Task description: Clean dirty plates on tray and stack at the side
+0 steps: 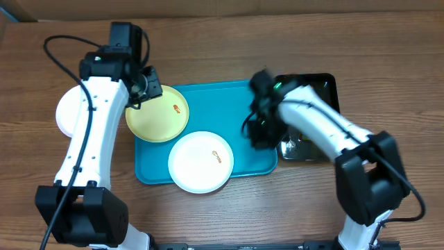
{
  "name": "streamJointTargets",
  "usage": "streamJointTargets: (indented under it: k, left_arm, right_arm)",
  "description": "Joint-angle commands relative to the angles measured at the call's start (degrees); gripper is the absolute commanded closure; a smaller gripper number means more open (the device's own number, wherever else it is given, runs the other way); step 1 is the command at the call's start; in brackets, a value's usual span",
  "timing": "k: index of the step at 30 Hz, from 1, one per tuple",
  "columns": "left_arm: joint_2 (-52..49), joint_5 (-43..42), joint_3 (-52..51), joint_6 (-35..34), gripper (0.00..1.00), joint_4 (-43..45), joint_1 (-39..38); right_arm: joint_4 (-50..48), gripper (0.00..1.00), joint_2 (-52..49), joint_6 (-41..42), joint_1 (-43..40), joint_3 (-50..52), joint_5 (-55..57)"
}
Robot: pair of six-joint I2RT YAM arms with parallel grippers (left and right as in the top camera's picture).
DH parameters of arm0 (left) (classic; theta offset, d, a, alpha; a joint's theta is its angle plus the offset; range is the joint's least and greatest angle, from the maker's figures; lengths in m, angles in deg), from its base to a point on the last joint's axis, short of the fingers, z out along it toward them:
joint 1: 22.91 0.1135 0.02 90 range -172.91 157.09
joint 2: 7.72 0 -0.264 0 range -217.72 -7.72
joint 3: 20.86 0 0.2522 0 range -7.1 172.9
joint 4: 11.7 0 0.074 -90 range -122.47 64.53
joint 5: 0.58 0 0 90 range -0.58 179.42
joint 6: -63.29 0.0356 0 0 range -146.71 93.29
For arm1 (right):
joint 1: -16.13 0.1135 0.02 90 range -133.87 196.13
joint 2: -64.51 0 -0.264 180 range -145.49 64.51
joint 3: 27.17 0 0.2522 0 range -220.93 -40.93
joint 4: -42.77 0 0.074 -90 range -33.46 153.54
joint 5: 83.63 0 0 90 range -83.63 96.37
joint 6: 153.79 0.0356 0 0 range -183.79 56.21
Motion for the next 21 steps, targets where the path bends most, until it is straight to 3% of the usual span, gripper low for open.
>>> streamJointTargets:
  k: [1,9,21]
  left_arm:
    - [-0.31,-1.42,0.2,-1.11,0.49,-0.39,2.54]
    - [-0.31,-2.23,0.17,-0.24,0.5,-1.7,5.16]
    - [-0.63,-2.01,-0.11,-0.22,0.48,-1.64,5.25]
  right_arm:
    - [-3.82,0.96,0.55,6.84,3.28,4.63,7.17]
    - [-5.86,0.96,0.55,13.25,5.99,10.51,11.39]
    - [-4.24,0.96,0.55,17.03,7.06,13.53,5.09]
